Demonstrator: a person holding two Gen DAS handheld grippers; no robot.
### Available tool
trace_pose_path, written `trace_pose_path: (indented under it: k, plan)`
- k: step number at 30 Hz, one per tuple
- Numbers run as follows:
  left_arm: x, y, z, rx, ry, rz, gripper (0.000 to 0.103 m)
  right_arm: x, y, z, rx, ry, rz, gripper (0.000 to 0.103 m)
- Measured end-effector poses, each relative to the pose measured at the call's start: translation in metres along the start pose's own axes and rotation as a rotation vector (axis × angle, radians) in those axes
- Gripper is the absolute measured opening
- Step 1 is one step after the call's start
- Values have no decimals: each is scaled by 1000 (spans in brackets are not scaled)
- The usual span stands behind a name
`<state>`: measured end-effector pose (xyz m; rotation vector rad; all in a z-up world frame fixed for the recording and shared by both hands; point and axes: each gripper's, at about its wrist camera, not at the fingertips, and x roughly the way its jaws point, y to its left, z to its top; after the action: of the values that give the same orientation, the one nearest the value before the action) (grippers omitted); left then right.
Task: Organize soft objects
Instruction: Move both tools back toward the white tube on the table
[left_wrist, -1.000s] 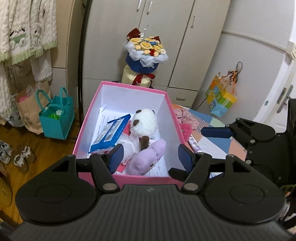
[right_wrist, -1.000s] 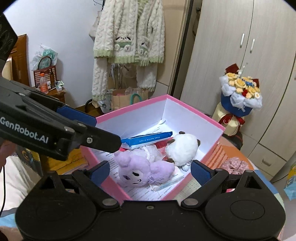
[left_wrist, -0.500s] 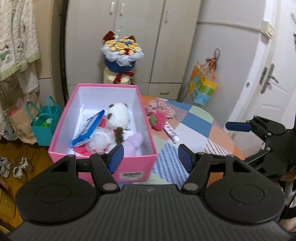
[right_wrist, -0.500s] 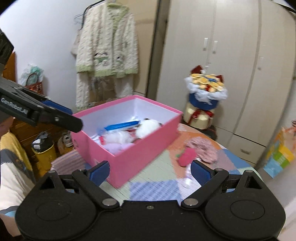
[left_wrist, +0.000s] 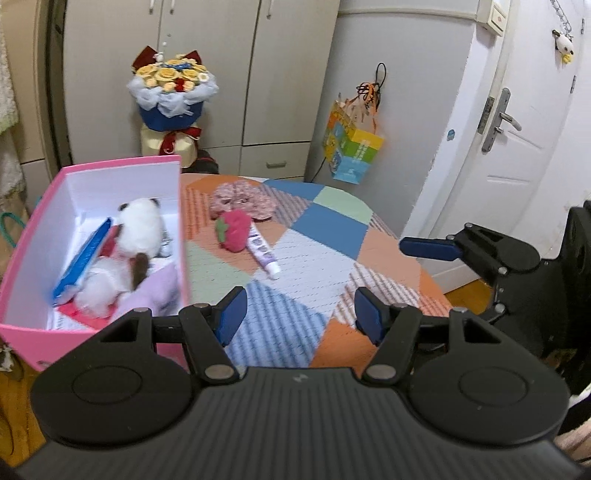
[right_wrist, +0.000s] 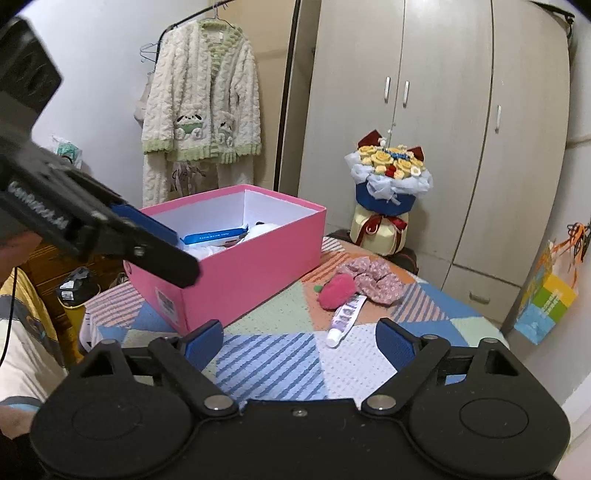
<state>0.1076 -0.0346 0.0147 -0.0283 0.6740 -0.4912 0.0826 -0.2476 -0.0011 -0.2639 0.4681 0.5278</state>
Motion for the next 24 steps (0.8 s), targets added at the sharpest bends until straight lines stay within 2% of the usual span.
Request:
trace_pose_path:
  k: [5,9,13,16,21,24]
  plan:
    - [29,-7,8,-31,11,-34,63,9,-13,-6,-17,-31,-7,91]
    - [54,-20,11,27,-6,58,62,26,-29,-6,11,3,48,91]
    - [82,-24,18,18,18,55,61,54,-42,-9,86,39,116,91]
    - [100,-22,25,-1,18,71,61,79,-49,-12,126,62,145,86]
    - [137,-1,32,-114,30,91,57,118,-62,-13,150,116,170,83]
    - [160,14,34,-185,48,105,51,140,-69,-10,153,141,174,80]
